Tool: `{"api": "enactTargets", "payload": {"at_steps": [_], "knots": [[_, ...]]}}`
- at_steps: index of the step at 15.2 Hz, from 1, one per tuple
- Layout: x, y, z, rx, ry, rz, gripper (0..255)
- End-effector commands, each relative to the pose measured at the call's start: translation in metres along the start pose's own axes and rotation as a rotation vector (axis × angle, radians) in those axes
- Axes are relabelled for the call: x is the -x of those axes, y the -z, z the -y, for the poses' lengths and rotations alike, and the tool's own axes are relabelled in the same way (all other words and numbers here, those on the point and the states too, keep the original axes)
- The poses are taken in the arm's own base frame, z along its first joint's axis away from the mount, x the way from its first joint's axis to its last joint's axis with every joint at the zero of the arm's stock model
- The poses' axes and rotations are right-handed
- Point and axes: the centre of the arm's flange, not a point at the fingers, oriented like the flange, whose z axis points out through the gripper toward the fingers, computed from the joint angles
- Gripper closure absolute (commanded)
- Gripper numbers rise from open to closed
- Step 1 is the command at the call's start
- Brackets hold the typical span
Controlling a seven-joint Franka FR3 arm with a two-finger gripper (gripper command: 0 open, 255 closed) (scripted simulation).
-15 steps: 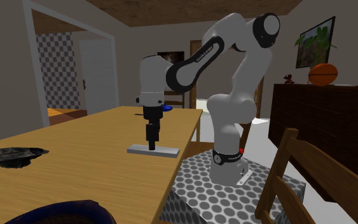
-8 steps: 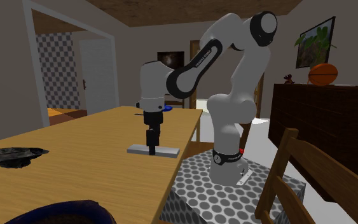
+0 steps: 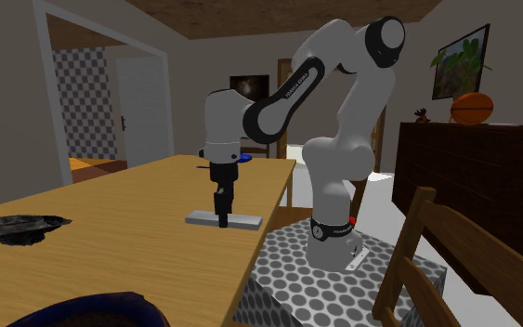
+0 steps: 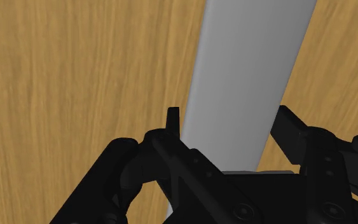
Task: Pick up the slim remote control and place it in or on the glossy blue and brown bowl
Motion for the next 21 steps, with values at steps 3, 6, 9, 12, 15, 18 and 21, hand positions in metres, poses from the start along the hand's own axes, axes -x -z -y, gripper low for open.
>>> {"api": "enactTargets", "payload": {"at_steps": [3, 6, 9, 12, 15, 18, 21], "knots": [[0.0, 0.0, 0.0, 0.0, 0.001, 0.001, 255], [0.0, 0.005, 0.0, 0.0, 0.001, 0.001, 255], [0.0, 0.021, 0.0, 0.0, 0.001, 0.001, 255], [0.0, 0.037, 0.001, 0.0, 0.001, 0.001, 255], [0.001, 0.052, 0.001, 0.0, 0.001, 0.001, 255], [0.001, 0.068, 0.001, 0.0, 0.001, 0.001, 255], [0.001, 0.084, 0.002, 0.0, 0.001, 0.001, 255]]}}
